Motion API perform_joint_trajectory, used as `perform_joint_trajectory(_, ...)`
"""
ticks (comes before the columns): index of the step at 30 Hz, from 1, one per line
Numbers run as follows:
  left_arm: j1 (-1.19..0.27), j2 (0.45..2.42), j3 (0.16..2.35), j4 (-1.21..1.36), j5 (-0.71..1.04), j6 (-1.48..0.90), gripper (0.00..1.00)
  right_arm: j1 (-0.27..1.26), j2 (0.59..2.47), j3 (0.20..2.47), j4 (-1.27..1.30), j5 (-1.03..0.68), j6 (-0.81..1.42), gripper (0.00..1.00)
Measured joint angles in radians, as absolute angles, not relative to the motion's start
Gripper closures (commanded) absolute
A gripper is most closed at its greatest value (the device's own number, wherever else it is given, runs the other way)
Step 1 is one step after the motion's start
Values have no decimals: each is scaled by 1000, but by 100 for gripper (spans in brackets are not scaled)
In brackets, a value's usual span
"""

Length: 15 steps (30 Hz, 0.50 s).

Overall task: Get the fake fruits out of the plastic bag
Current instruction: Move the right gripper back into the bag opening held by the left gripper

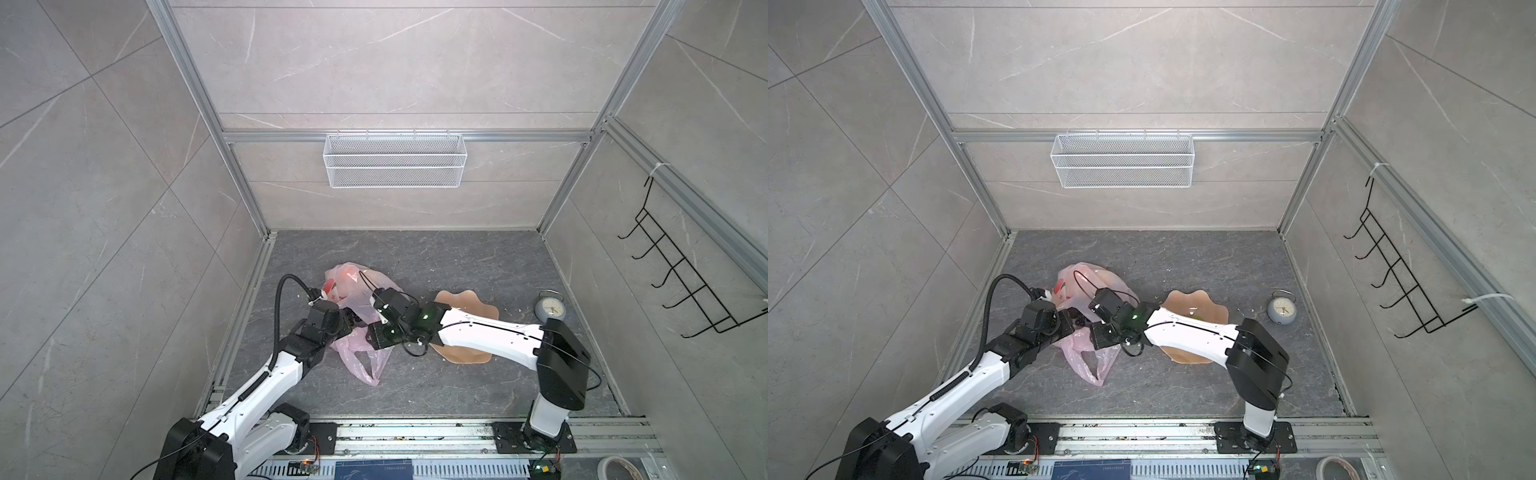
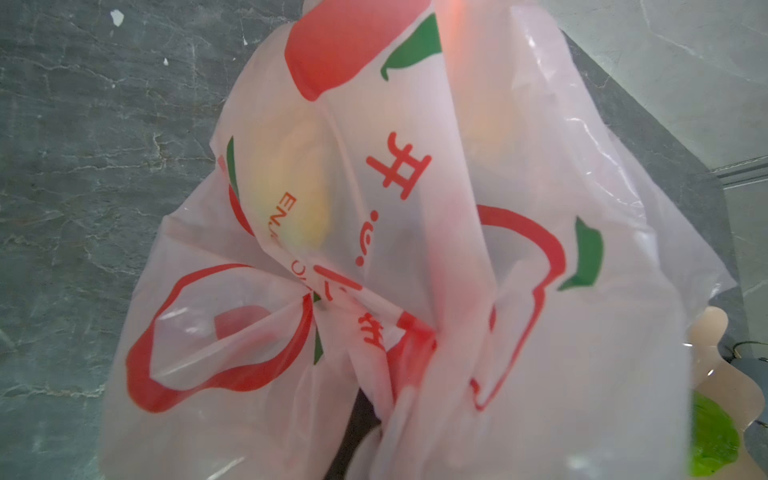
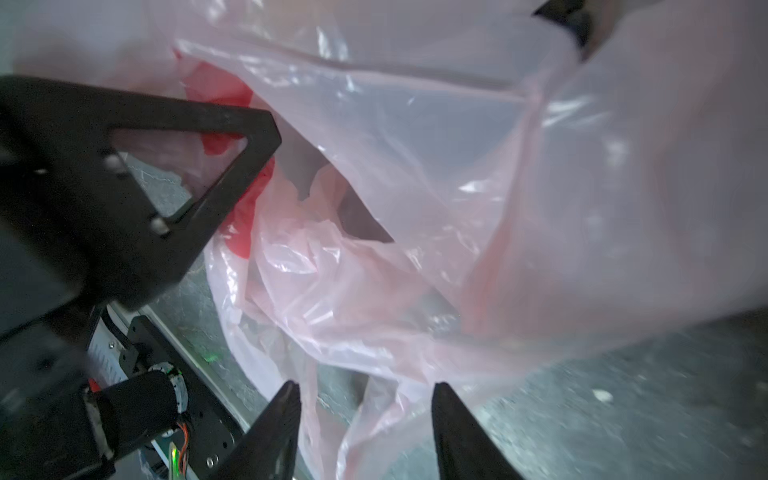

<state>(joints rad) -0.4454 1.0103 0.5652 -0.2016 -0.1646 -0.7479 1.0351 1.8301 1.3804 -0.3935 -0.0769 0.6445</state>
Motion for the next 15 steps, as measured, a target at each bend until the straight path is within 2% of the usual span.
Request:
perform_joint_trajectory(9,-445,992,592,-197,-119,-727,100,1016,1984,1510,-271,-30,711,56)
perform_joint_trajectory(15,-445,965,592,-202,-117,-722,99,932,2060,1620,-255,-1,703,57)
